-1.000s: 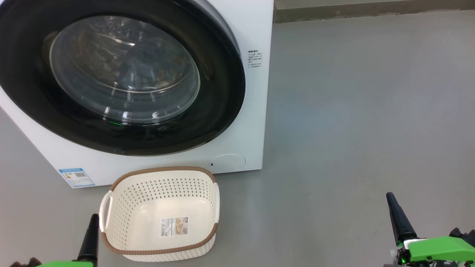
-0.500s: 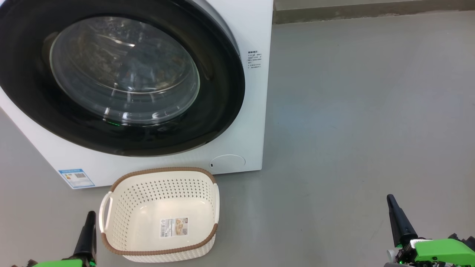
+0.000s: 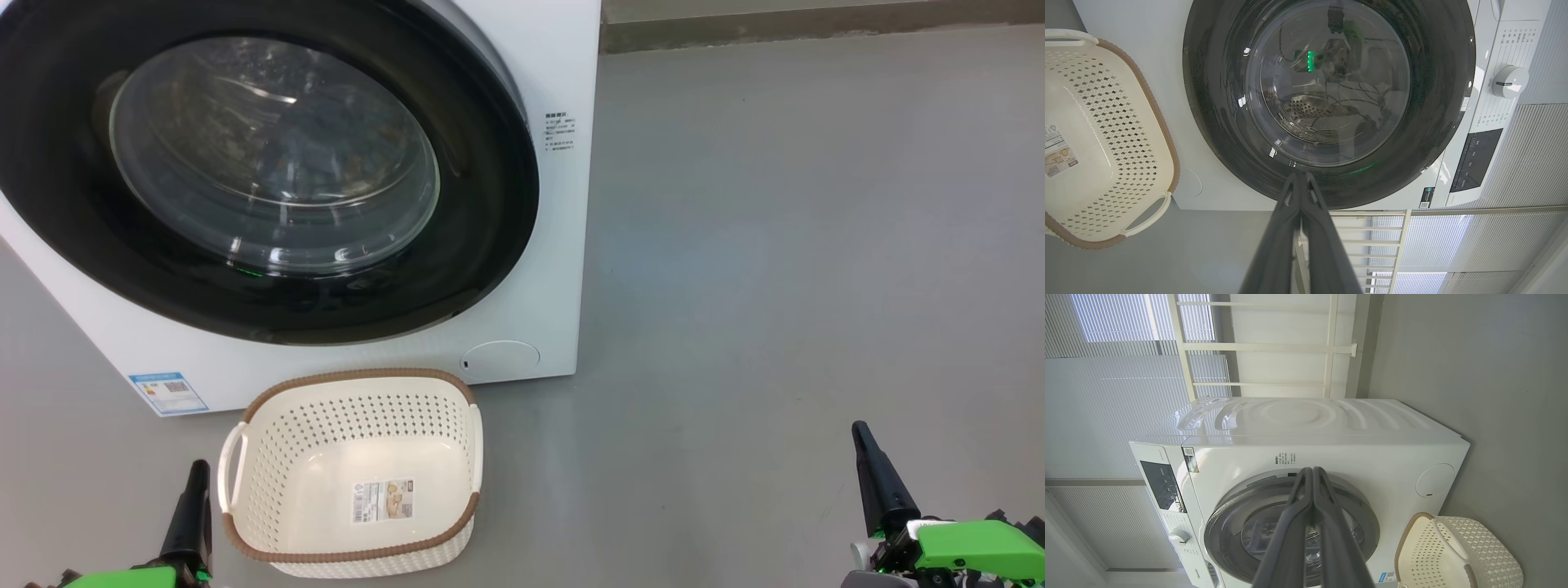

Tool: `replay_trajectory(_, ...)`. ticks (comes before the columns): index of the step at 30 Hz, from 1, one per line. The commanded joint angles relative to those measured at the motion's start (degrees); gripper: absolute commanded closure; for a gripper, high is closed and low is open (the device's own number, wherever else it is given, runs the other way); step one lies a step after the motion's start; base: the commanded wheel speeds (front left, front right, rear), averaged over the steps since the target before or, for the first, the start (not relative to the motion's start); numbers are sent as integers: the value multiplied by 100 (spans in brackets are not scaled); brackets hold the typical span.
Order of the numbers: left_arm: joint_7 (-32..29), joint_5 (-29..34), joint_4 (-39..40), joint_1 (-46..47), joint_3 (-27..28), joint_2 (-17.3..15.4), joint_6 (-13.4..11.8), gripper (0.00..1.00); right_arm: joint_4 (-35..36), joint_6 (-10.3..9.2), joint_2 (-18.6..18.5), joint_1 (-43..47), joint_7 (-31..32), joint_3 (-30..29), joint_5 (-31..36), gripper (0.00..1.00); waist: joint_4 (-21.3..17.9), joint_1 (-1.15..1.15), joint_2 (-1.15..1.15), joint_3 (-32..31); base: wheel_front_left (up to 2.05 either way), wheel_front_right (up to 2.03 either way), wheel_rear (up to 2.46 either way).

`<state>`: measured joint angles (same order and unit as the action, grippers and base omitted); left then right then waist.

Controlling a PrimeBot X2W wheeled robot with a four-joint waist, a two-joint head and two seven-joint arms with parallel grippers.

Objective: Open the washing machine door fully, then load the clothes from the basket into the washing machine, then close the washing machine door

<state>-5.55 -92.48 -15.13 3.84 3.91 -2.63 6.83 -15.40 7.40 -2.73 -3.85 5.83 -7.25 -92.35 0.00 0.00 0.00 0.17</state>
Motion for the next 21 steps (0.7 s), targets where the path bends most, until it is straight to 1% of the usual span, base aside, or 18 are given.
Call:
replay_trajectory(1,-43,-21,109,230,199,-72,66,100,139,9,-48,-230,32,114,-16,100,0,0,0,0,0,0,0)
replay_trajectory(21,-57,-6,109,231,216,-61,66,100,139,9,-39,-231,42,102,-6,100,0,0,0,0,0,0,0)
